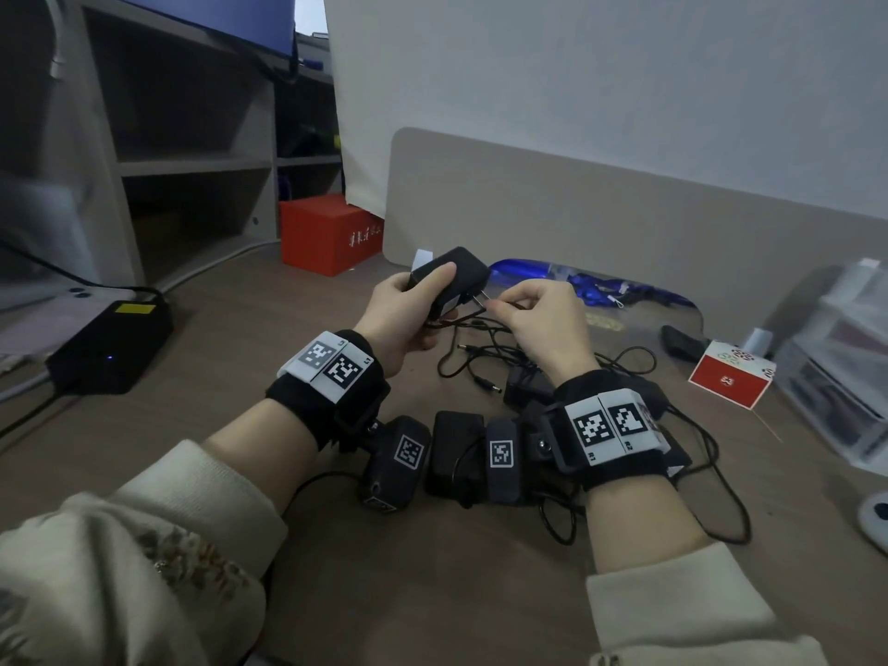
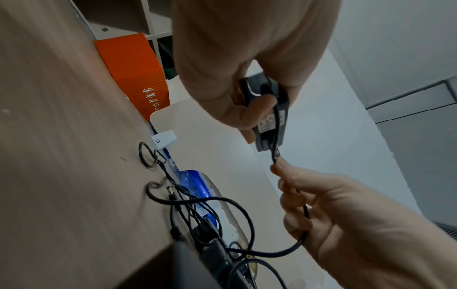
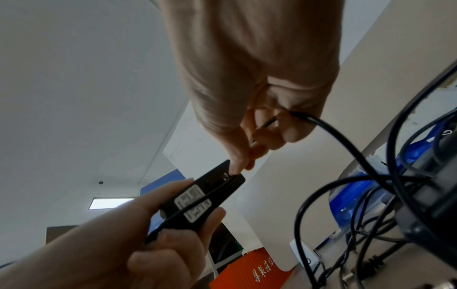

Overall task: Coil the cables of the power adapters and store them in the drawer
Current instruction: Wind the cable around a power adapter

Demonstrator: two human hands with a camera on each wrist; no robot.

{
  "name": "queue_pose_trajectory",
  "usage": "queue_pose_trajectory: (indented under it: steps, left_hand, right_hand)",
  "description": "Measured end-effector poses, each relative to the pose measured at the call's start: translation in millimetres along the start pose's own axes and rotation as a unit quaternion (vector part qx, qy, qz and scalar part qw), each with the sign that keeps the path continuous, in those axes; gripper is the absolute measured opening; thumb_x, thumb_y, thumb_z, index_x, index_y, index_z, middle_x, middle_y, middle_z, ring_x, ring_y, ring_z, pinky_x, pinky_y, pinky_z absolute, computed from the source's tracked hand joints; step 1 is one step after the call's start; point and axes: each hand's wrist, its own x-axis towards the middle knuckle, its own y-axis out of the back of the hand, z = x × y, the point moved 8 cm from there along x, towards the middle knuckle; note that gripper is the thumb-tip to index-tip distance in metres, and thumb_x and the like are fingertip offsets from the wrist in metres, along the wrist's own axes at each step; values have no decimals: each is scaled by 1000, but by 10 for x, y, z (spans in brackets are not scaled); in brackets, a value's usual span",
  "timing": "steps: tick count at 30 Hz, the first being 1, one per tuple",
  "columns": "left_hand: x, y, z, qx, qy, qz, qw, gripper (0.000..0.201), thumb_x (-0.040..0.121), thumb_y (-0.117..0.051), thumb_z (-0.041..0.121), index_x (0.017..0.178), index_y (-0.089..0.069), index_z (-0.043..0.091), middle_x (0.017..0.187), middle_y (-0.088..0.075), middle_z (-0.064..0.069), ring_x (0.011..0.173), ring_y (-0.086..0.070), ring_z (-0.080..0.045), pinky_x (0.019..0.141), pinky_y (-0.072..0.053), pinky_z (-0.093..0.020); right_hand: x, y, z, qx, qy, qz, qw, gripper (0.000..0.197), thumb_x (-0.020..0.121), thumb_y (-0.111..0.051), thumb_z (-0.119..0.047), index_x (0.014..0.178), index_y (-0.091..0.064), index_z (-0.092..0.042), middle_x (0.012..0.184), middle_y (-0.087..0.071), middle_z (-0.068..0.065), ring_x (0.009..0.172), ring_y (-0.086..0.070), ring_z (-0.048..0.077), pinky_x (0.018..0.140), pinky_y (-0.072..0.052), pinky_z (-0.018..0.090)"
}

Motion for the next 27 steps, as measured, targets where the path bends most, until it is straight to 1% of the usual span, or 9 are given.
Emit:
queue_pose_trajectory:
  steps: [2, 4, 7, 10, 13, 17, 21, 24, 27]
  left_hand:
    - [-2, 15, 21, 26, -8, 8, 1000, 18, 94, -64, 35, 98, -59, 19, 91, -66, -6, 84, -64, -21, 42, -39, -20]
    - [-2, 18, 32, 46, -11, 11, 999, 17, 94, -64, 35, 95, -59, 18, 87, -65, -7, 78, -59, -21, 40, -37, -19]
    - [-10, 12, 27, 63, -9, 11, 998, 17, 94, -65, 33, 95, -59, 17, 86, -61, -9, 76, -53, -22, 38, -34, -17]
    - [-2, 16, 2, 72, 2, 10, 997, 19, 93, -65, 32, 97, -59, 14, 87, -59, -12, 61, -47, -17, 37, -32, -16]
    - [15, 43, -42, 72, 29, 17, 997, 32, 93, -64, 35, 108, -61, 7, 79, -63, -9, 55, -47, -15, 36, -32, -16]
    - [23, 54, -70, 85, 50, 22, 995, 34, 94, -62, 36, 105, -62, 4, 73, -63, -8, 39, -43, -10, 35, -32, -16]
    - [16, 32, -96, 89, 63, 11, 994, 31, 94, -60, 36, 98, -61, 5, 74, -63, -10, 39, -43, -10, 35, -31, -15]
    - [13, 20, -83, 123, 61, -3, 991, 34, 94, -61, 37, 101, -62, 4, 76, -66, -13, 43, -45, -12, 35, -33, -16]
    - [20, 45, -69, 161, 63, -9, 985, 37, 92, -64, 39, 106, -62, 4, 80, -67, -14, 42, -46, -11, 36, -34, -16]
  right_hand:
    - [-2, 0, -6, -9, 3, 8, 1000, 6, 85, -74, -20, 83, -69, -16, 75, -62, -12, 70, -55, -5, 55, -37, 0]
    - [-11, -3, -15, -17, 6, 11, 1000, 6, 85, -74, -18, 82, -69, -16, 74, -63, -11, 70, -56, -3, 57, -37, 4]
    - [-17, -15, -24, -25, 9, 5, 1000, 6, 86, -72, -15, 81, -70, -17, 73, -64, -7, 71, -57, 1, 58, -38, 8]
    - [-25, -38, -58, -46, 28, -6, 999, 11, 87, -70, -14, 77, -67, -19, 73, -61, -10, 70, -54, -2, 55, -36, 4]
    - [-42, -32, -116, -42, 51, -7, 998, 11, 86, -71, -14, 77, -67, -18, 74, -62, -10, 70, -54, -3, 56, -36, -2]
    - [-44, -37, -154, -46, 72, -3, 996, 8, 85, -73, -15, 79, -68, -18, 79, -68, -2, 71, -59, 1, 57, -39, 1]
    - [-38, -66, -157, -65, 77, -8, 995, 8, 84, -74, -16, 79, -68, -18, 75, -66, -2, 65, -55, 0, 55, -37, 3]
    - [-26, -46, -127, -55, 70, 2, 996, 8, 83, -75, -15, 78, -68, -17, 70, -66, -5, 64, -57, -1, 55, -38, 3]
    - [-23, -41, -112, -43, 72, 2, 996, 9, 81, -77, -17, 77, -70, -15, 69, -65, -5, 64, -57, 1, 57, -41, 5]
